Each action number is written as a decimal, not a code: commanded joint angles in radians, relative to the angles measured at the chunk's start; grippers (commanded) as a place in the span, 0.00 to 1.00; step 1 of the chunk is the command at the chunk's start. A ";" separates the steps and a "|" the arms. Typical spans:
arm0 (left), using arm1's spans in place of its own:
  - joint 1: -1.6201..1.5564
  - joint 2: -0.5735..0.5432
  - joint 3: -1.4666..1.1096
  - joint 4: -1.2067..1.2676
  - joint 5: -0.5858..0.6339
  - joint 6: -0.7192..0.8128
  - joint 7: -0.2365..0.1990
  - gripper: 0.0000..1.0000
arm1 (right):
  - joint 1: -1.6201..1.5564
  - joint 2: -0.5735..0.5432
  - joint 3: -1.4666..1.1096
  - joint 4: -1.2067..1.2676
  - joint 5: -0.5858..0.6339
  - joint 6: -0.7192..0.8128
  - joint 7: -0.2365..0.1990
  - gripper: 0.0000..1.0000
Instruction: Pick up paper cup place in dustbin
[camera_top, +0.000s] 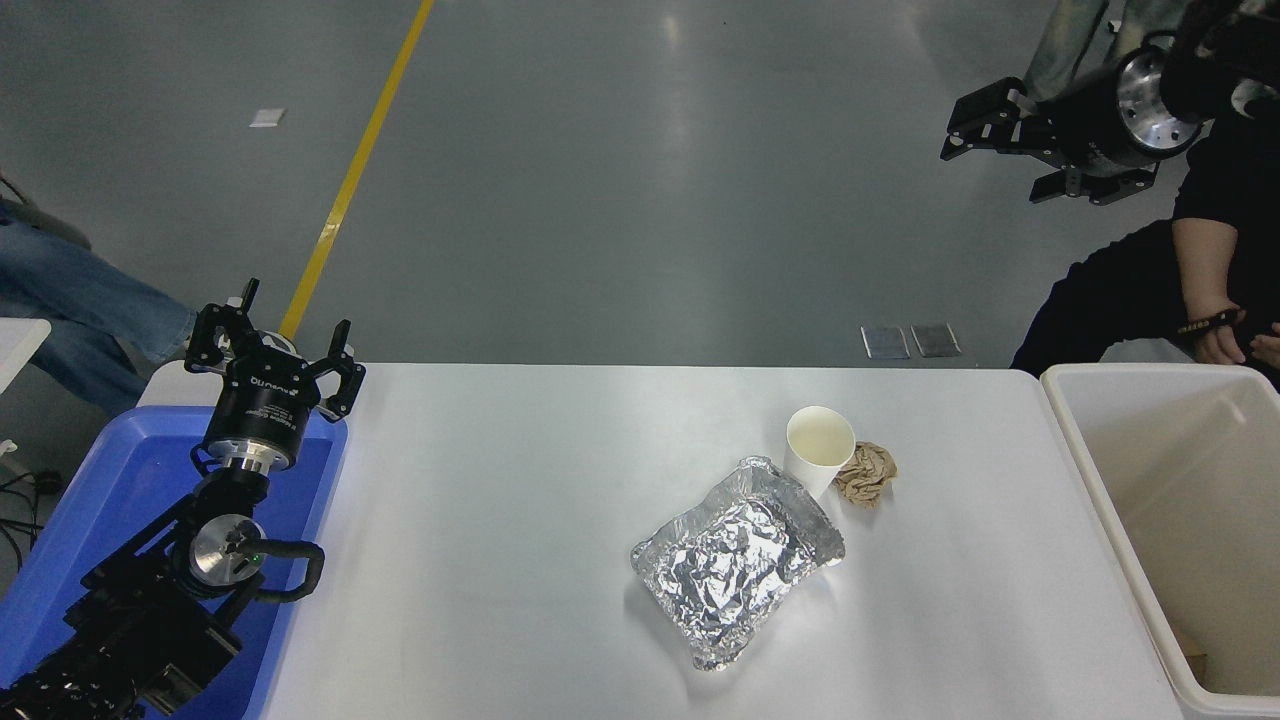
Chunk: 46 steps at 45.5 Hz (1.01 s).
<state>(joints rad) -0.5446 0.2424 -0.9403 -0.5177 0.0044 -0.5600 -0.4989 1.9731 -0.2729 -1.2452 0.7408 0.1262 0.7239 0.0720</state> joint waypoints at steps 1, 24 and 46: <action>0.000 0.000 0.000 0.001 0.000 0.000 -0.001 0.98 | 0.062 0.096 -0.022 0.026 0.004 0.061 -0.003 1.00; 0.000 0.000 0.000 0.001 0.000 0.000 0.000 0.98 | 0.222 0.122 -0.097 0.373 0.004 0.061 -0.003 1.00; 0.000 0.000 0.000 0.001 0.000 0.000 -0.001 0.98 | 0.199 0.127 -0.123 0.374 -0.016 0.061 -0.006 1.00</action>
<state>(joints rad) -0.5445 0.2424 -0.9403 -0.5171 0.0047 -0.5599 -0.4996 2.1779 -0.1509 -1.3567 1.1015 0.1155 0.7848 0.0665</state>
